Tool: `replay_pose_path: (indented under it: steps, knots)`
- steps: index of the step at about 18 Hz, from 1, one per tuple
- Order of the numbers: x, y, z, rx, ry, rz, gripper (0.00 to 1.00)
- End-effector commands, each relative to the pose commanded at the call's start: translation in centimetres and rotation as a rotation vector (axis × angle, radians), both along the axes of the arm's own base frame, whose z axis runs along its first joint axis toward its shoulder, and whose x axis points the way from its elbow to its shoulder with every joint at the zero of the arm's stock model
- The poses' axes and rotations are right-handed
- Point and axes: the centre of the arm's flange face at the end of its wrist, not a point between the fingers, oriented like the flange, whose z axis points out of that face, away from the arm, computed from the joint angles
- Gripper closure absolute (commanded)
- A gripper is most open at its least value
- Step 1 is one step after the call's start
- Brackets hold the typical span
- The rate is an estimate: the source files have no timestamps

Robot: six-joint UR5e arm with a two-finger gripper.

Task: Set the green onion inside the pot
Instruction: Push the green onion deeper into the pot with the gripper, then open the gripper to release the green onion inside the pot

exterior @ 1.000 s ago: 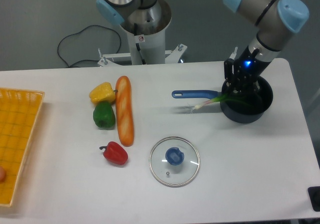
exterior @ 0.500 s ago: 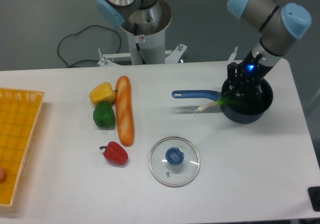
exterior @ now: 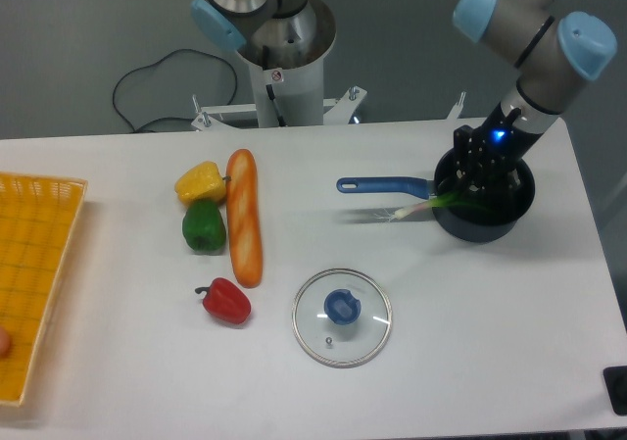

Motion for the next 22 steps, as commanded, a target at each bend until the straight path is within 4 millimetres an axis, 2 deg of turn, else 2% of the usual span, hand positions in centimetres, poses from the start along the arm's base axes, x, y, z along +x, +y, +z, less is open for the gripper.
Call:
replay_pose_path:
  steps: [4,12,22]
  knots:
    - [-0.1,0.0,-0.2,0.0,-0.001,-0.001,0.83]
    - [-0.8,0.1,-2.2,0.003,0.015,-0.013,0.82]
    - [-1.1,0.1,-2.6,0.005,0.025,-0.013,0.82]
